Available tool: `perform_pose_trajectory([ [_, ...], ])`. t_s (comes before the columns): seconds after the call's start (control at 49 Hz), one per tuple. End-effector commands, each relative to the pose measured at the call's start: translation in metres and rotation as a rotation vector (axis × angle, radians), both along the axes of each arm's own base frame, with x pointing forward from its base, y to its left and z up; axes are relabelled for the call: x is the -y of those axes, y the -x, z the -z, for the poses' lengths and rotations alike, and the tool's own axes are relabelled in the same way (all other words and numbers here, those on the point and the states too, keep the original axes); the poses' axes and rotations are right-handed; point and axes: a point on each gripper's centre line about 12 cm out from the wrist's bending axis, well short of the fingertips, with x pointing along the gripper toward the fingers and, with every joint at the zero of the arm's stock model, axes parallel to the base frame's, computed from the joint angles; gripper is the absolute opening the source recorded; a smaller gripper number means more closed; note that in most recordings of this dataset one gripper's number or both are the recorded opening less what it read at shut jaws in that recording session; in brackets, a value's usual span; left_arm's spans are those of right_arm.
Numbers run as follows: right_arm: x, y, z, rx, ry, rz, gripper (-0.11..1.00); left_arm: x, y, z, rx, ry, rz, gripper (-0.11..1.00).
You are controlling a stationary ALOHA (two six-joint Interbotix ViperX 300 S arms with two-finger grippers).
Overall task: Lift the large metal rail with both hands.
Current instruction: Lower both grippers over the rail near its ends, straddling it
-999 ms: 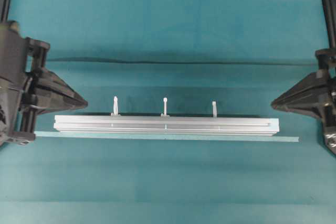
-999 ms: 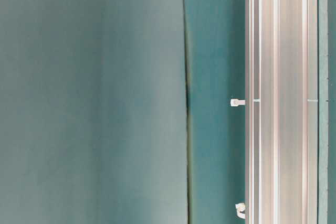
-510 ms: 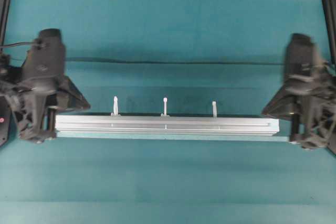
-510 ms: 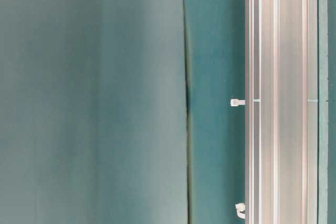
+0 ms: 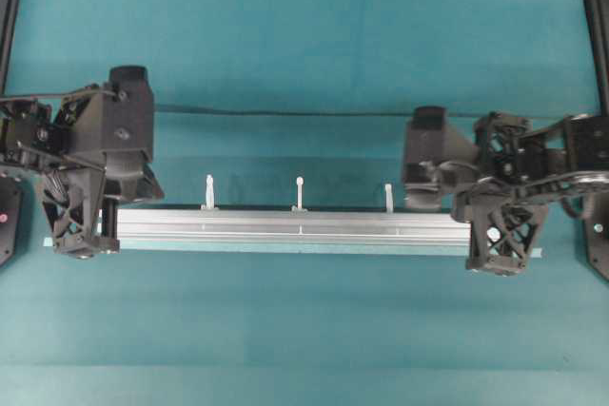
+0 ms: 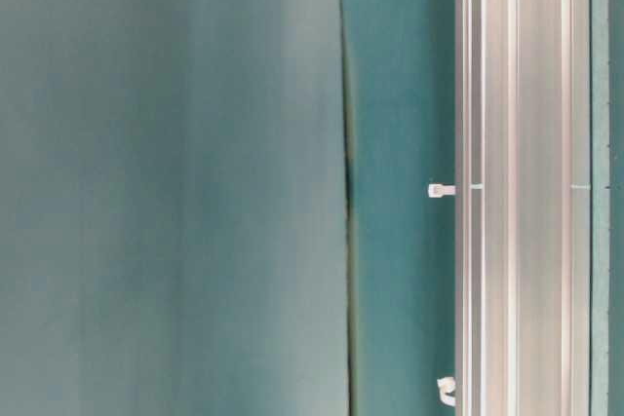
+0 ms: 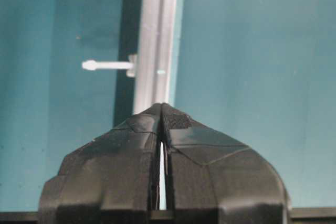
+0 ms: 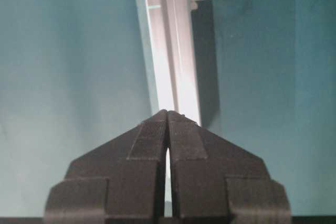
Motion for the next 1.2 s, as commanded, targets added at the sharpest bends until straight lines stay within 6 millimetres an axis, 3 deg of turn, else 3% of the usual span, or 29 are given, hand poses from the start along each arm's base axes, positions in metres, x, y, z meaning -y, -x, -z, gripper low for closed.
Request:
perform_pose_trajectory([
  [0.0, 0.001, -0.006, 0.0, -0.001, 0.009, -0.029, 0.0, 0.0, -0.001, -0.007, 0.015, -0.002, 0.003, -0.02],
  [0.245, 0.002, -0.01, 0.004, 0.011, 0.01, -0.028, 0.03, 0.006, 0.0, -0.002, -0.018, -0.003, 0.024, 0.02],
  [0.347, 0.003, -0.014, 0.003, 0.042, 0.011, -0.03, 0.07, 0.006, 0.001, 0.004, -0.037, -0.005, 0.023, 0.12],
  [0.428, 0.003, -0.014, 0.003, 0.049, 0.011, -0.028, 0.15, 0.006, 0.001, 0.008, -0.049, -0.004, 0.022, 0.29],
  [0.489, 0.003, -0.014, 0.004, 0.048, 0.008, -0.029, 0.26, 0.006, 0.001, 0.012, -0.061, -0.004, 0.022, 0.46],
  [0.591, 0.004, -0.012, 0.007, 0.042, 0.006, -0.019, 0.55, 0.006, 0.002, 0.019, -0.084, -0.005, 0.021, 0.78],
  [0.693, 0.004, -0.009, 0.014, 0.031, 0.013, -0.024, 0.83, 0.005, 0.0, 0.027, -0.11, -0.013, 0.025, 0.97],
  [0.795, 0.005, -0.009, 0.018, 0.042, 0.026, -0.033, 0.96, 0.005, -0.002, 0.035, -0.133, -0.016, 0.025, 0.97],
  [1.183, 0.006, -0.009, 0.041, 0.031, 0.028, -0.037, 0.97, 0.001, -0.017, 0.068, -0.176, -0.016, 0.014, 0.99],
])
